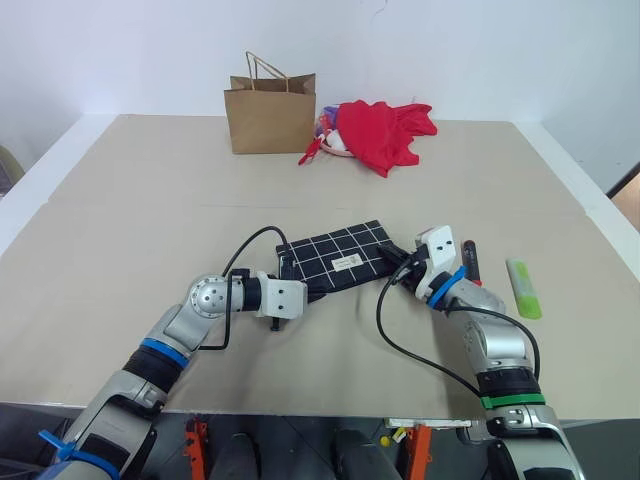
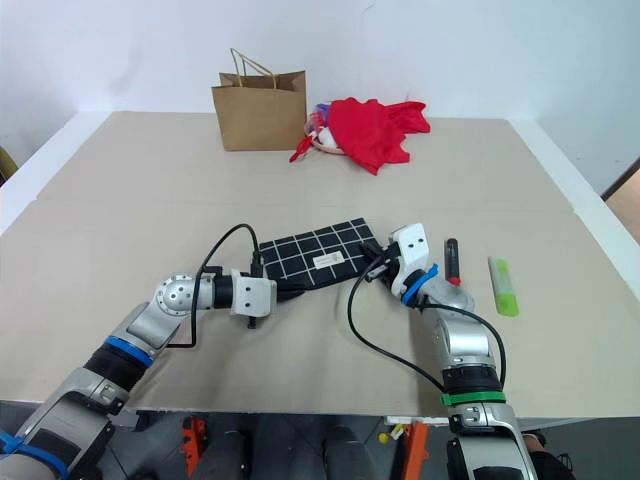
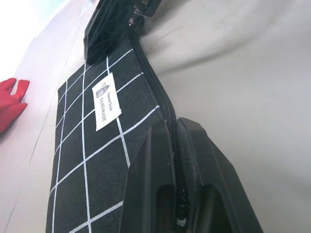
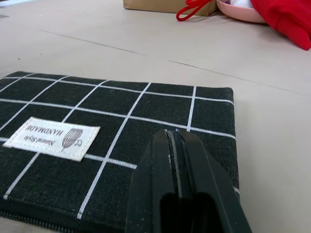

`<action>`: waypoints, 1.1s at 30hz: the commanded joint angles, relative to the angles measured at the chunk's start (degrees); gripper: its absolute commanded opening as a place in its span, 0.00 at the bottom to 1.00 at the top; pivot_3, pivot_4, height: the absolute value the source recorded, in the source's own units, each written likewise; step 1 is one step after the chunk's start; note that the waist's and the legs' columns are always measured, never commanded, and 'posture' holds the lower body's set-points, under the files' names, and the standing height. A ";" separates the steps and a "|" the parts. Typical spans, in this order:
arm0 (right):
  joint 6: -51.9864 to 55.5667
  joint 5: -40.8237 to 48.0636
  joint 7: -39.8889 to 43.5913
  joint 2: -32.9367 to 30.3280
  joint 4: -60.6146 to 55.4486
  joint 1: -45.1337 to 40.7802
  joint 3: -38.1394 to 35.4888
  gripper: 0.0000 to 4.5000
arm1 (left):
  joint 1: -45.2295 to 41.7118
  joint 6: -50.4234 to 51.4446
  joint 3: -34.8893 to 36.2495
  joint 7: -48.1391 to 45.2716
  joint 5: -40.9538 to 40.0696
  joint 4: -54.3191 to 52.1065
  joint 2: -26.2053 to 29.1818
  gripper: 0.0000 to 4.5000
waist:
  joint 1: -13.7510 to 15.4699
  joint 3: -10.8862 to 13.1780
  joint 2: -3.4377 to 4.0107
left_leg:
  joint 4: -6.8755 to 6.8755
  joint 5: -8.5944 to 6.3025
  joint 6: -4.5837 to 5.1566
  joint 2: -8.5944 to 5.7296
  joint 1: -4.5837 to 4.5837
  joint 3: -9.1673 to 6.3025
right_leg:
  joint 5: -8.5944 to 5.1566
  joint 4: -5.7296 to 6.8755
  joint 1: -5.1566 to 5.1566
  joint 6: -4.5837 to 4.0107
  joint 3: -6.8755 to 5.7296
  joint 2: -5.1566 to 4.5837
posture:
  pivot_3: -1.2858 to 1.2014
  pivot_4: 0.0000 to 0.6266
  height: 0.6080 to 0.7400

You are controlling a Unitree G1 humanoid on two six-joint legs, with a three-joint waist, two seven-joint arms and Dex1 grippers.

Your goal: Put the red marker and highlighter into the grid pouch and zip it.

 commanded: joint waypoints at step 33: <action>-13.50 5.92 16.04 -11.08 -23.04 21.38 -3.65 0.99 | 1.29 19.04 10.74 -20.99 -25.34 -10.67 1.47 0.00 | 0.40 0.17 0.26 | 0.01 0.18 0.05 -0.13 -0.47 -1.12 | -0.16 0.00 0.02 -0.19 -0.98 -0.02 | 0.52 0.24 1.00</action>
